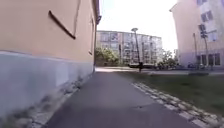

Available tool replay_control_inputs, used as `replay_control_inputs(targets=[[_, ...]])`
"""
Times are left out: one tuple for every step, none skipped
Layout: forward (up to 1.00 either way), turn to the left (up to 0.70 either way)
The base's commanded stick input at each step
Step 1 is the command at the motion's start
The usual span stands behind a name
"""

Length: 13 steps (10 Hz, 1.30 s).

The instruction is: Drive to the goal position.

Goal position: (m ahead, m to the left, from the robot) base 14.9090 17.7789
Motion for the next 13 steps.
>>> replay_control_inputs(targets=[[0.70,0.00],[0.70,0.00],[0.70,0.00],[0.70,0.00],[0.70,0.00],[0.70,0.00],[0.70,0.00],[0.70,0.00],[0.70,0.00],[0.70,0.00],[0.70,0.00],[0.70,0.00],[0.70,0.00]])
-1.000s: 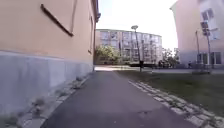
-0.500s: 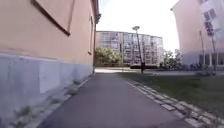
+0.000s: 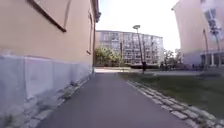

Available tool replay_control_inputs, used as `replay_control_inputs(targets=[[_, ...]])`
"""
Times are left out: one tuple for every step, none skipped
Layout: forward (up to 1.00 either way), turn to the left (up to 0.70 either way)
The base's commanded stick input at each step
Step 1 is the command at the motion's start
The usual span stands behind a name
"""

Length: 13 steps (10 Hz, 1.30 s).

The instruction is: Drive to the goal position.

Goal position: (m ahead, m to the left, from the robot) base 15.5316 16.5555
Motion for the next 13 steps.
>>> replay_control_inputs(targets=[[0.70,0.00],[0.70,0.00],[0.70,0.00],[0.70,0.00],[0.70,0.00],[0.70,0.00],[0.70,0.00],[0.70,0.00],[0.70,0.00],[0.70,0.00],[0.70,0.00],[0.70,0.00],[0.70,0.00]])
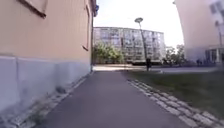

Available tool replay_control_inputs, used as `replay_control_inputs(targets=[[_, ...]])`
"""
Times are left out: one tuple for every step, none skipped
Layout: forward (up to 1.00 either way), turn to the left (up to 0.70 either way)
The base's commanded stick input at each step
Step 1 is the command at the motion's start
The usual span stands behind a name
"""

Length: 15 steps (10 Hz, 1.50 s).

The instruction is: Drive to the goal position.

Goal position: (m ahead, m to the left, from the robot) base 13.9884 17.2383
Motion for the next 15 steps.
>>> replay_control_inputs(targets=[[0.70,0.00],[0.70,0.00],[0.70,0.00],[0.70,0.00],[0.70,0.00],[0.70,0.00],[0.70,0.00],[0.70,0.00],[0.70,0.00],[0.70,0.00],[0.70,0.00],[0.70,0.00],[0.70,0.00],[0.70,0.00],[0.70,0.00]])
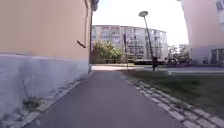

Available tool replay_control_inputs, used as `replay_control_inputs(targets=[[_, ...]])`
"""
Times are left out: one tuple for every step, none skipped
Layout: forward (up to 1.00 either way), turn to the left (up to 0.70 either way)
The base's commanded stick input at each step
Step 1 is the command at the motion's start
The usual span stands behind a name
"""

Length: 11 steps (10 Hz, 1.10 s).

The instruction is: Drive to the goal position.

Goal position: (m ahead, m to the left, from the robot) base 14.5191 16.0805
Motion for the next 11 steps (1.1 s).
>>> replay_control_inputs(targets=[[0.70,0.00],[0.70,0.00],[0.70,0.00],[0.70,0.00],[0.70,0.00],[0.70,0.00],[0.70,0.00],[0.70,0.00],[0.70,0.00],[0.70,0.00],[0.70,0.00]])
